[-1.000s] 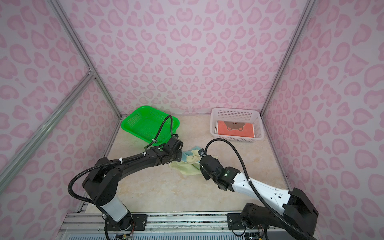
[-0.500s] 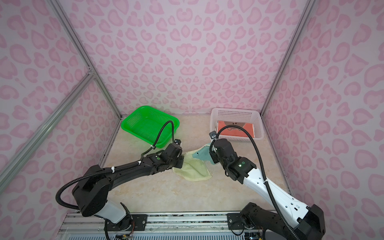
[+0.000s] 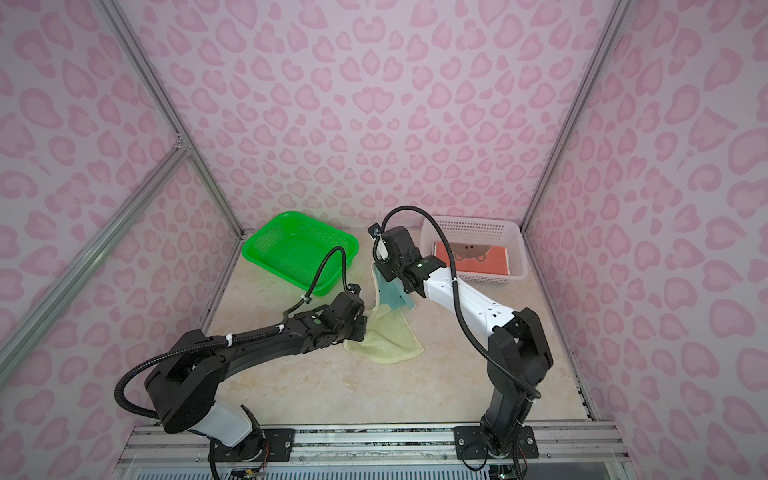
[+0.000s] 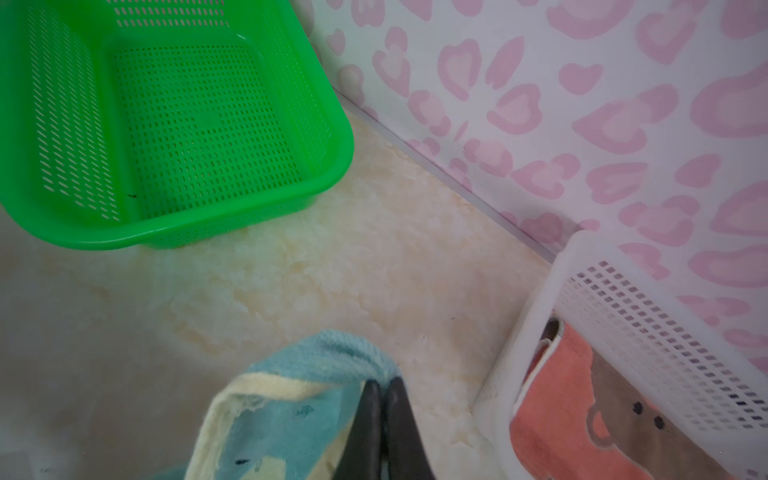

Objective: Fold and stack the towels
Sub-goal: 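Pull the towel end away from the left gripper with the right gripper to spread it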

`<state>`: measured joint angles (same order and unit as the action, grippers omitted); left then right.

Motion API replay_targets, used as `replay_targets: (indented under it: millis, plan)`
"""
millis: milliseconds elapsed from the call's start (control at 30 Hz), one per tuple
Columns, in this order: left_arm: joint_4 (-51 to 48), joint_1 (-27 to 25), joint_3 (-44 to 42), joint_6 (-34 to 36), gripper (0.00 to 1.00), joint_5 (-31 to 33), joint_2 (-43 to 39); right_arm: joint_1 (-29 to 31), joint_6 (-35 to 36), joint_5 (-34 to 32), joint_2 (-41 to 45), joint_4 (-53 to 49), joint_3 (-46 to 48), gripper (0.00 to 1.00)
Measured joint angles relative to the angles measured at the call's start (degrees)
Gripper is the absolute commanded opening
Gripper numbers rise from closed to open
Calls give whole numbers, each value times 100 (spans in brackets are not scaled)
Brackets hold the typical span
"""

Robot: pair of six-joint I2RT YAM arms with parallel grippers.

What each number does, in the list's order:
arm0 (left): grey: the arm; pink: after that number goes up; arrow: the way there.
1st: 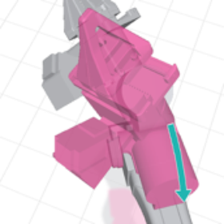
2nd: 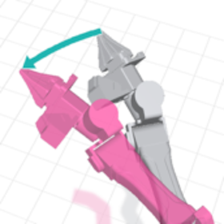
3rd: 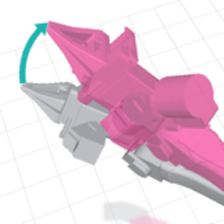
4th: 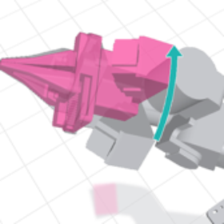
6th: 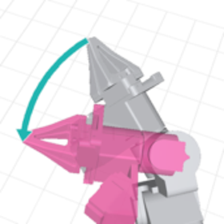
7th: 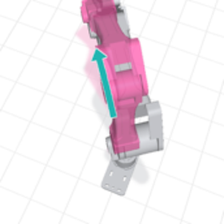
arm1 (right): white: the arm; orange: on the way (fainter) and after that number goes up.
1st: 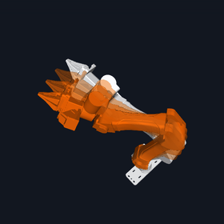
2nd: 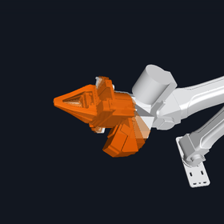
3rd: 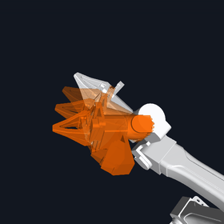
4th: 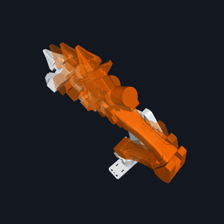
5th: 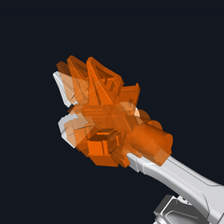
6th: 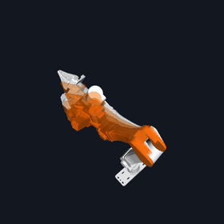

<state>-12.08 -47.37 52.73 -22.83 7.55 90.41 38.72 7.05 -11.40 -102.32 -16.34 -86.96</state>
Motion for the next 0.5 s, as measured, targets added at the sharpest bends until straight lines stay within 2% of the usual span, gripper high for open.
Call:
replay_targets:
  millis: [33, 100, 200, 300, 367, 500]
  plan:
    - [0, 0, 0, 0, 8, 31, 0, -15, -13, 15, -201, -9, -155, 0]
    - [-4, 0, -20, -15, 16, 81, 0, -50, -70, 52, -503, -11, -365, 7]
    - [-11, 0, -50, -46, 30, 168, 9, -87, -219, 133, -789, 9, -503, 31]
    - [-46, 0, -61, -48, 39, 258, 11, -114, -267, 190, -896, 2, -498, 47]
    - [-59, 0, -61, -39, 43, 334, 9, -122, -293, 221, -837, 57, -396, 52]
    - [-199, 0, -72, 48, 46, 514, -28, -140, -181, 236, -380, 365, 337, 54]
